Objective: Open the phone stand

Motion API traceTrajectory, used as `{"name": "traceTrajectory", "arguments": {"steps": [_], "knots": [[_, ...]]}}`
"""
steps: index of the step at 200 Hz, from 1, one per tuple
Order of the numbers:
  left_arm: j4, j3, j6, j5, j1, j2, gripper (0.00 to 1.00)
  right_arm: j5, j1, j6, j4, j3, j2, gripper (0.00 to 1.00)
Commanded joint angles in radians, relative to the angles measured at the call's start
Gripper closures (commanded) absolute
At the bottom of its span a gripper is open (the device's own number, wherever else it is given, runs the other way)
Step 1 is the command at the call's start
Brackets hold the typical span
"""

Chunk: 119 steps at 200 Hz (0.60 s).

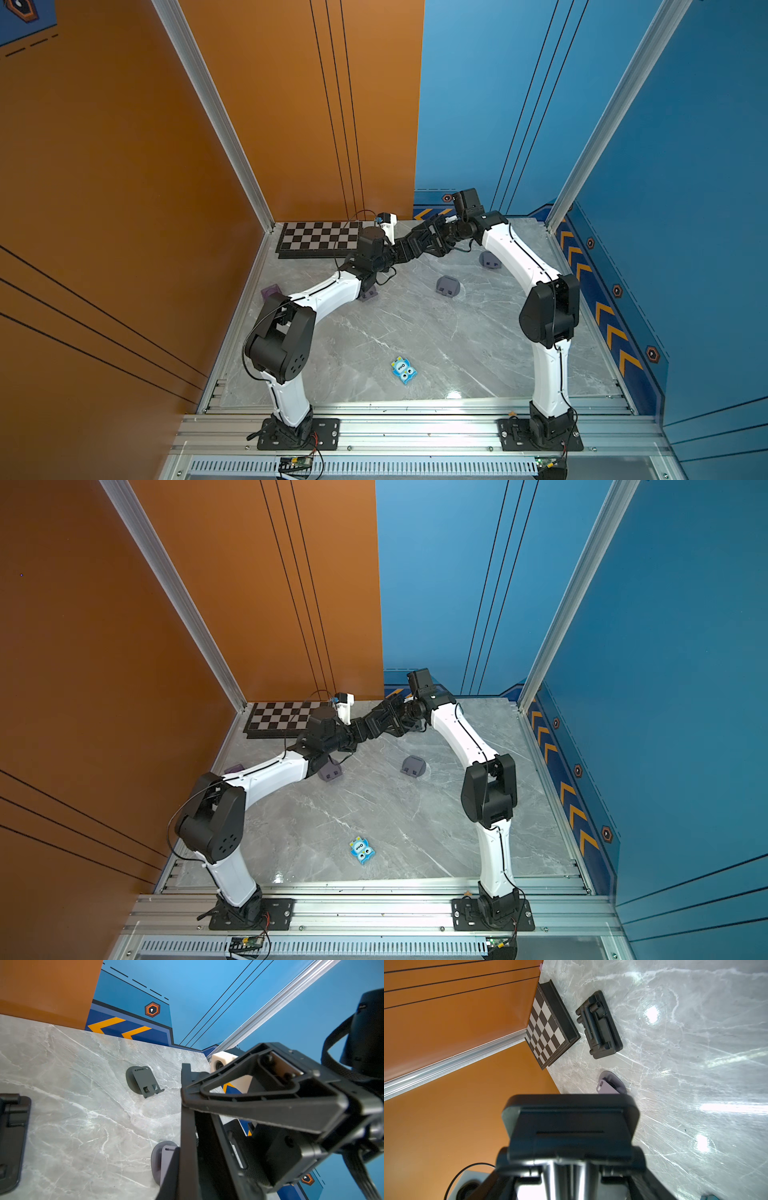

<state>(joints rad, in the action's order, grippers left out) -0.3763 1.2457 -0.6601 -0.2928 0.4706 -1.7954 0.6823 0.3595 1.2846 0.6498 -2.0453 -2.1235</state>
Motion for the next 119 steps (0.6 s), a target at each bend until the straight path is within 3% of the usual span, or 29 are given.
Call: {"name": "traceTrajectory", "arguments": {"steps": [1, 31, 49, 69, 87, 110, 119], "knots": [[0.019, 0.021, 0.024, 0.006, -0.008, -0.022, 1.00, 0.038, 0.006, 0.024, -0.028, -0.020, 0.002, 0.83], [0.019, 0.018, 0.037, -0.002, -0.019, -0.018, 1.00, 0.049, 0.009, 0.035, -0.028, 0.000, 0.010, 0.77], [0.018, 0.014, 0.056, -0.021, -0.028, -0.013, 1.00, 0.061, 0.010, 0.041, -0.027, 0.007, 0.016, 0.50], [0.020, 0.004, 0.094, -0.050, -0.031, -0.004, 1.00, 0.069, 0.010, 0.045, -0.020, 0.024, 0.029, 0.27], [0.019, -0.013, 0.111, -0.060, -0.036, 0.008, 1.00, 0.074, 0.012, 0.045, -0.017, 0.049, 0.043, 0.19], [0.020, -0.027, 0.129, -0.078, -0.039, 0.017, 1.00, 0.076, 0.016, 0.041, -0.010, 0.076, 0.081, 0.01], [0.020, -0.031, 0.134, -0.081, -0.039, 0.020, 1.00, 0.077, 0.019, 0.039, -0.009, 0.084, 0.085, 0.00]]}}
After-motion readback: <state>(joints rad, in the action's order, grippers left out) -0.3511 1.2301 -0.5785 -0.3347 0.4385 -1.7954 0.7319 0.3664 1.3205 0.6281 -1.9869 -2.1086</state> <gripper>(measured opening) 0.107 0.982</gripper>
